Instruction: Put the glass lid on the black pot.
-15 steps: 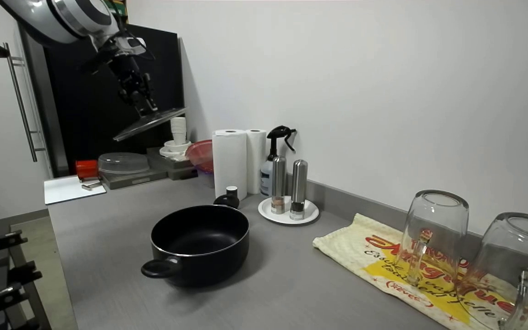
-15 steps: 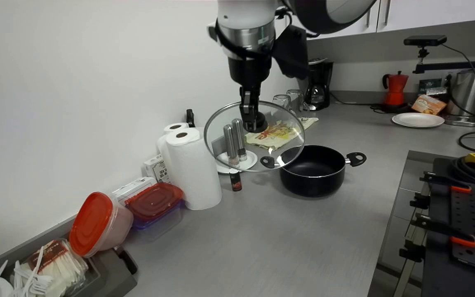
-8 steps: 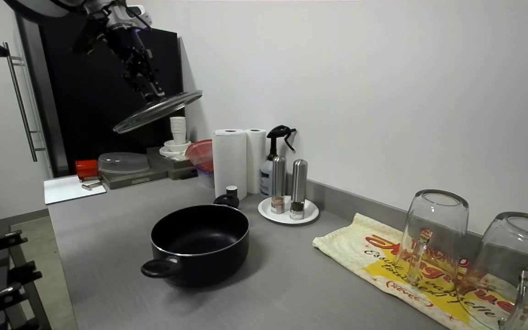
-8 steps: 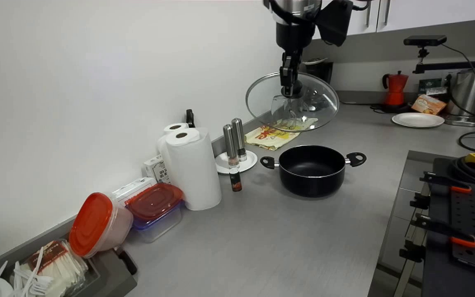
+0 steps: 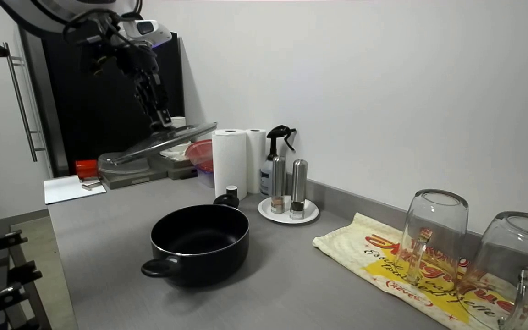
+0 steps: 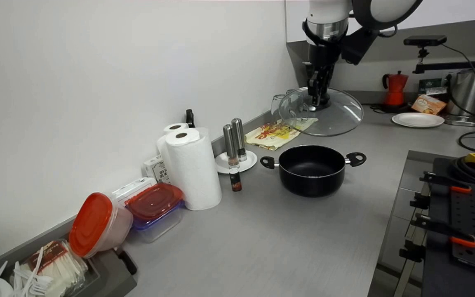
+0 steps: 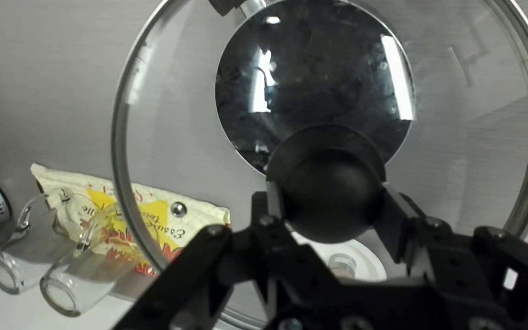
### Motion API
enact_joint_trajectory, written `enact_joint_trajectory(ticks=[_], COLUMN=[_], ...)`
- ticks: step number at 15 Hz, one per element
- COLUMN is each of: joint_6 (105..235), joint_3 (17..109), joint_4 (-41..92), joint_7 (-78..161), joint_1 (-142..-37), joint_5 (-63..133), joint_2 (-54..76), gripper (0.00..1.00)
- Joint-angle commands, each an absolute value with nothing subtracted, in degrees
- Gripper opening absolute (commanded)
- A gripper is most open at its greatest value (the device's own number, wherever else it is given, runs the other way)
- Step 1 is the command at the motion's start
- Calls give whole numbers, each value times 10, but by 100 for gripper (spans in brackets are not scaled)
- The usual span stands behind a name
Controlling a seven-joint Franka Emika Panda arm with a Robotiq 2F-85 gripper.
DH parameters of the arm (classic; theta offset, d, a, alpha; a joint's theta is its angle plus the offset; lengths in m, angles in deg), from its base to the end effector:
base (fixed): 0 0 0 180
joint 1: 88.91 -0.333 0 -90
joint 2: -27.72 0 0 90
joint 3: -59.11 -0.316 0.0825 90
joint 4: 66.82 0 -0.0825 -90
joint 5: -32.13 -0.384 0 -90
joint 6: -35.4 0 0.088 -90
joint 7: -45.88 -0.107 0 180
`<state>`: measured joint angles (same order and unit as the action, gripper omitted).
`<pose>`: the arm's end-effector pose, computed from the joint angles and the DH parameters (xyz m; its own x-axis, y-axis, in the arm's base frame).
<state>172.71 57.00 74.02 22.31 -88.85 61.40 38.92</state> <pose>0.4699 0.0130 0.3840 0.9783 0.0164 0.2067 -0.0534 -0.9434 0.3274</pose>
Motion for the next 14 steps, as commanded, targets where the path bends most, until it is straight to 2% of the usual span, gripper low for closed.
enact_joint_trajectory(ticks=[1, 14], joint_6=[1777, 1802], joint_3=[583, 626], joint_4=[745, 600], joint_7=[220, 248], joint_1=[-855, -851], joint_5=[599, 550], joint_2=[347, 163], gripper=[25, 25])
